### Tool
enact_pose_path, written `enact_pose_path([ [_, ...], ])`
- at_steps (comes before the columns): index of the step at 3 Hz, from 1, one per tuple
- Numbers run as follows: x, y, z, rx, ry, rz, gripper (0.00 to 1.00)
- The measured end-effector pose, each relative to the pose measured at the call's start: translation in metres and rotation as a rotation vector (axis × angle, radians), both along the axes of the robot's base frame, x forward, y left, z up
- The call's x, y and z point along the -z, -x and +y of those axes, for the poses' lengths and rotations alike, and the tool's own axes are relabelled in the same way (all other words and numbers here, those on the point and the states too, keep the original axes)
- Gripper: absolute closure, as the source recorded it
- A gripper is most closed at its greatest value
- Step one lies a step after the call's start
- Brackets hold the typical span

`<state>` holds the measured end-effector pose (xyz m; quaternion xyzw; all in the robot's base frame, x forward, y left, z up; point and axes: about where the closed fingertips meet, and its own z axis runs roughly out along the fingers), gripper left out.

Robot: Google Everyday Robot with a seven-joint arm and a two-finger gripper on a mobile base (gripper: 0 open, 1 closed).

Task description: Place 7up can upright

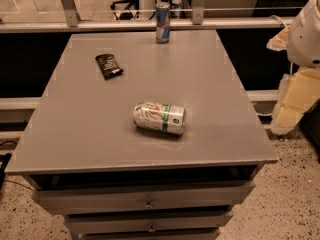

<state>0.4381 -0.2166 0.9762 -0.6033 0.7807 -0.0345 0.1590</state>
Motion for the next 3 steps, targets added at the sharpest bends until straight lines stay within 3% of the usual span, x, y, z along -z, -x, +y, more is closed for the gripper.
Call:
enact_pose_path([
  [1, 0.003, -0.002, 0.007, -0.005, -0.015, 0.002, 0.00],
  [2, 0.016, -0.012, 0.049, -0.037, -0.088, 0.015, 0.00],
  [3, 0.038, -0.024, 0.111, -0.031, -0.151, 0.038, 0.00],
])
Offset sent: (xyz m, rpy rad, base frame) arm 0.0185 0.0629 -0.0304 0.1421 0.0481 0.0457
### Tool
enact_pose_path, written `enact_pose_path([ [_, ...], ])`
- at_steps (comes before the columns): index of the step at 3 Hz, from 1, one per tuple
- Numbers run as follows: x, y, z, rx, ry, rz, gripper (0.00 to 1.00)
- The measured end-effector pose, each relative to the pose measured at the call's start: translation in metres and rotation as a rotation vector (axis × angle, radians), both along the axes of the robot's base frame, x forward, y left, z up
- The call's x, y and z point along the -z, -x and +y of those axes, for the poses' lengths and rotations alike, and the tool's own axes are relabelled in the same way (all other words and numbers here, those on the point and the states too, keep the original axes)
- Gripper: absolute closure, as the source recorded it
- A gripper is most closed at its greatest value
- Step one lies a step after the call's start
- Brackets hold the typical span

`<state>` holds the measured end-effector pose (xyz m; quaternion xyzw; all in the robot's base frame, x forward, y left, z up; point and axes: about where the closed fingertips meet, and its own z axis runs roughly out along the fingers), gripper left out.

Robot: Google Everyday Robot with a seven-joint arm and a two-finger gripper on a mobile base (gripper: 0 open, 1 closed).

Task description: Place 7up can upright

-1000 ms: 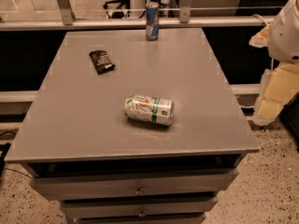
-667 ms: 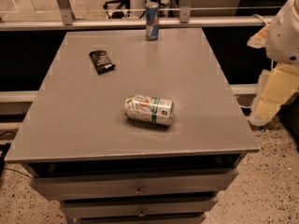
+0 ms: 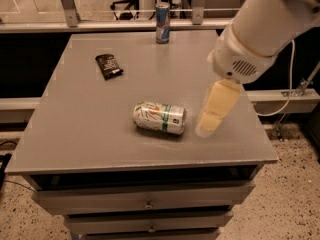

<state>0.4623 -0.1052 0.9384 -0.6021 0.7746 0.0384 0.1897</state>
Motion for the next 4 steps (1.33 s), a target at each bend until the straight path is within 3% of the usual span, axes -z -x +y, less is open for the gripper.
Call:
enact_pose_path([
  [1, 0.021, -0.013, 0.054, 0.021, -0.040, 0.019, 0.00],
  [2, 0.038, -0.025, 0.094, 0.034, -0.053, 0.023, 0.00],
  [3, 0.059, -0.036, 0.116, 0.037, -0.039, 0.018, 0.00],
  [4, 0.074, -0.043, 0.110, 0.064, -0.016, 0.015, 0.00],
])
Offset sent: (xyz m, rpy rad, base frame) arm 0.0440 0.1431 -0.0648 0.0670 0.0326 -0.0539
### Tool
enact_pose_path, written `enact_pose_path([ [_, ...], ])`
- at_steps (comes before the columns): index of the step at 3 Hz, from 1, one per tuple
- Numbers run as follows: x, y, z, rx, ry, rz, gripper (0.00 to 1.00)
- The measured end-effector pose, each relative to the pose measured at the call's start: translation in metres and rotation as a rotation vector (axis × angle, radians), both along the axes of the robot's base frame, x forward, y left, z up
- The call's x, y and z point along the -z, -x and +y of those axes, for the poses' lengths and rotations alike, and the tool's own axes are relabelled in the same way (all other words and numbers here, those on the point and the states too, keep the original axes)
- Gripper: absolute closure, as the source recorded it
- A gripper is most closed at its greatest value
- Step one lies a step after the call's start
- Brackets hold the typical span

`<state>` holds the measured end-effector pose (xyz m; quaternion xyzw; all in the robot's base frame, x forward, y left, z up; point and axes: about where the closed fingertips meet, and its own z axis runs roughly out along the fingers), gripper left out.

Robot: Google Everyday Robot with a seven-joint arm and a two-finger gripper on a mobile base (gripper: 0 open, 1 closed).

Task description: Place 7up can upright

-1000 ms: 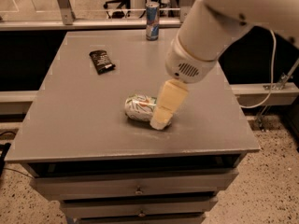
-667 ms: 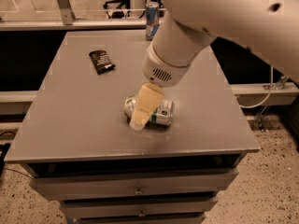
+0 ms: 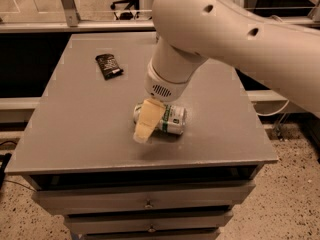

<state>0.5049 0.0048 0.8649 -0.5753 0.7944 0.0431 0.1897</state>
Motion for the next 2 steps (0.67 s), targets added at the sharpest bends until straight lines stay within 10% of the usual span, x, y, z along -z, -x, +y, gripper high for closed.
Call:
enact_pose_path([
  [1, 0.012, -0.001, -0.007, 0.020, 0.015, 0.011, 0.00],
  [2, 0.030, -0.002, -0.007, 0.022, 0.020, 0.050, 0.24],
])
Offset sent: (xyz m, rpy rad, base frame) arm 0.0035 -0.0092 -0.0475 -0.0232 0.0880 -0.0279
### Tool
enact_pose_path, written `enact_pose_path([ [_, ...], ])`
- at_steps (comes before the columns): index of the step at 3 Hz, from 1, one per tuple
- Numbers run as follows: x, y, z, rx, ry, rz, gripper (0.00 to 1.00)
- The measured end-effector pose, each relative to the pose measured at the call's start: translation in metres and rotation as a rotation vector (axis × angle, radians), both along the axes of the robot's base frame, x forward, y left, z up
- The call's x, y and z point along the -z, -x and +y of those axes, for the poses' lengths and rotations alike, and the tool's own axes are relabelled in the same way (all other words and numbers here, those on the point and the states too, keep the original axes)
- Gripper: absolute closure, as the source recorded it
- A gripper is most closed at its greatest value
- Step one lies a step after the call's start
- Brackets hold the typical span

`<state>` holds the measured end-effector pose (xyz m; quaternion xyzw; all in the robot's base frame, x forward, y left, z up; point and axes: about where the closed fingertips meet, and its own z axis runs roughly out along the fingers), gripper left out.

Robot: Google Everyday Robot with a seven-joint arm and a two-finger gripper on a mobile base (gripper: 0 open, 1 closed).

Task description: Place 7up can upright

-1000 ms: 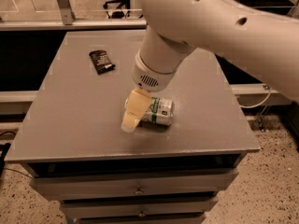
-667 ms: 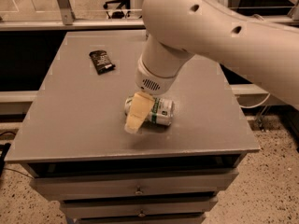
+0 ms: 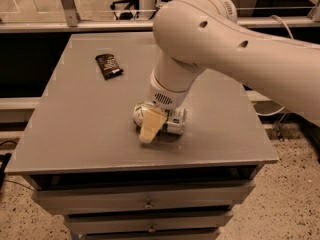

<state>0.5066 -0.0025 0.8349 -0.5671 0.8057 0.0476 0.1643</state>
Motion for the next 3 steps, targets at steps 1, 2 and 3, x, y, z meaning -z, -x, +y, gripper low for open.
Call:
enact_pose_path([
  [1, 0.002, 0.000, 0.005, -0.007, -0.013, 0.021, 0.55],
  [2, -0.006, 0.000, 0.011, -0.014, -0.035, 0.023, 0.77],
  [3, -0.063, -0.008, 0.031, -0.078, -0.210, -0.051, 1.00],
])
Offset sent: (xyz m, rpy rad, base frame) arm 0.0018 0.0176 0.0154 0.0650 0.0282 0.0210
